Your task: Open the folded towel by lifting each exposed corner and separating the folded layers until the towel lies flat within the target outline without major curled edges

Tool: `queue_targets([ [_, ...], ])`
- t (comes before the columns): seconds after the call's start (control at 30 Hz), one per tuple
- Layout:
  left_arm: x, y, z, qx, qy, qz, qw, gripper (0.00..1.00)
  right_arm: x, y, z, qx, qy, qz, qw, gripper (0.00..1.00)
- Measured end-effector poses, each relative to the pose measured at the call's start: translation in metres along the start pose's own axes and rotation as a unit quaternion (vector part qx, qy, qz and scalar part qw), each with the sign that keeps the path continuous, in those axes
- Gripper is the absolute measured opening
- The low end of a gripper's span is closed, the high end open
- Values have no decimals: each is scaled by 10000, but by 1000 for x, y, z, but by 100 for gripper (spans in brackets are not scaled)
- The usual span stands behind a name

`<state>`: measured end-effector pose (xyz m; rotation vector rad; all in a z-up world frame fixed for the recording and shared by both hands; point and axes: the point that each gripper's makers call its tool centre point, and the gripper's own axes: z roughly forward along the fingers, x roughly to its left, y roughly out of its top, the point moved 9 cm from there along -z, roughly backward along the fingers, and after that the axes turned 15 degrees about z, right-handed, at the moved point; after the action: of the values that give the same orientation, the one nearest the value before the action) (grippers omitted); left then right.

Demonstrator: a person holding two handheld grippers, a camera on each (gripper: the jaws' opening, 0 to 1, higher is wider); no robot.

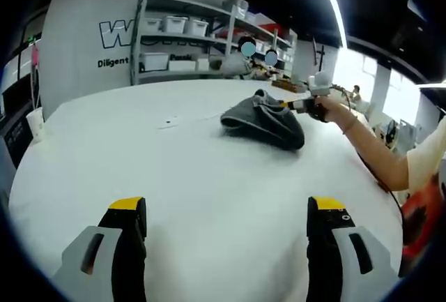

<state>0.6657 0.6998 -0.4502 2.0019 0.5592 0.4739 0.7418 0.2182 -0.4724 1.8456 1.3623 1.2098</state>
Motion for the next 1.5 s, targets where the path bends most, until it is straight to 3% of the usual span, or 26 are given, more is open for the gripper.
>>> queue_targets([
  [0.27,-1,-1,0,21,-1,7,10000,93,-3,0,-2,-41,-74,252,9996,20],
  [0.47,-2,-1,0,36,1,6,10000,93,-1,6,-7,-27,-460,-249,9986,30],
  [0.63,-3,-1,0,30,-4,7,10000,93,-1,13,-13,-107,-843,-593,9946,46],
  [0.83,-1,0,1,26,-10,4,10000,93,-7,22,-23,-164,-1222,-636,9903,72],
  [1.07,0,1,2,13,-33,15,10000,93,-10,31,-36,-244,-1417,-619,9877,96],
  [1.5,-1,1,2,43,-43,51,10000,93,6,54,-64,-584,-1102,-609,9903,99],
])
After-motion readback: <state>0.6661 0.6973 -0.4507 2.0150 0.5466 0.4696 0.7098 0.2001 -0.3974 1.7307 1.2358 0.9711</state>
